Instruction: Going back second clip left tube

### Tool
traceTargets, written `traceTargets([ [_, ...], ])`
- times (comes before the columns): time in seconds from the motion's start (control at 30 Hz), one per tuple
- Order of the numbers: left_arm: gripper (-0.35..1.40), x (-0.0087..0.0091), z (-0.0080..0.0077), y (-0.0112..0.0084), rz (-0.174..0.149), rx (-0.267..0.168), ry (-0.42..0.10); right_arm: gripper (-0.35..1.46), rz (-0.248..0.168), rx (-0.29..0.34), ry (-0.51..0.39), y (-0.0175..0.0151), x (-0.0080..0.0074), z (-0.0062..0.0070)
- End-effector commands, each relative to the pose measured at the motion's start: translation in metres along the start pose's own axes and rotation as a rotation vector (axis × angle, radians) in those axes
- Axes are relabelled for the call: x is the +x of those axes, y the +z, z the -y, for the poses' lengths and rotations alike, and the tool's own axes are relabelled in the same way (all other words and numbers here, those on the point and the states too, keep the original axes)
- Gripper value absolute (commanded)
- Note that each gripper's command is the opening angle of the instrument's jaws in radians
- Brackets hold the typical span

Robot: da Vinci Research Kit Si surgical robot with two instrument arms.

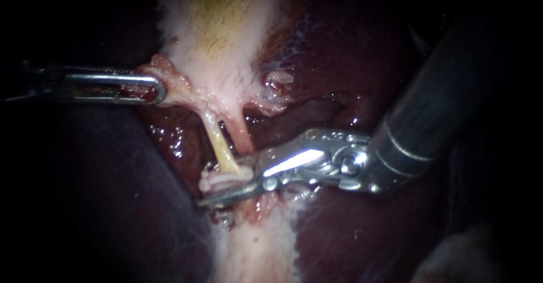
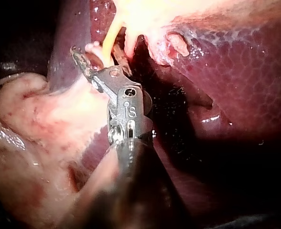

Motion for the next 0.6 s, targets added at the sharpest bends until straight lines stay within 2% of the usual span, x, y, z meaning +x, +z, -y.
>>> traceTargets([
  [0.03,-0.35,0.0000,0.0000,0.0000,0.000,0.001,0.000,0.50,-0.003,-0.011,-0.017,-0.0003,-0.0002,-0.0004],
  [0.23,-0.35,0.0000,0.0000,0.0000,0.000,0.001,0.000,0.50,-0.012,-0.054,-0.095,-0.0018,-0.0008,-0.0010],
  [0.33,-0.35,-0.0001,0.0000,-0.0001,0.000,0.000,0.001,0.50,-0.009,-0.045,-0.152,-0.0033,-0.0009,-0.0004],
  [0.5,-0.35,-0.0001,0.0001,-0.0002,0.001,-0.001,0.001,0.50,-0.003,-0.023,-0.288,-0.0079,-0.0013,0.0009],
  [0.6,-0.35,-0.0001,0.0002,-0.0003,0.001,-0.001,0.001,0.50,-0.003,-0.040,-0.334,-0.0109,-0.0012,0.0012],
])
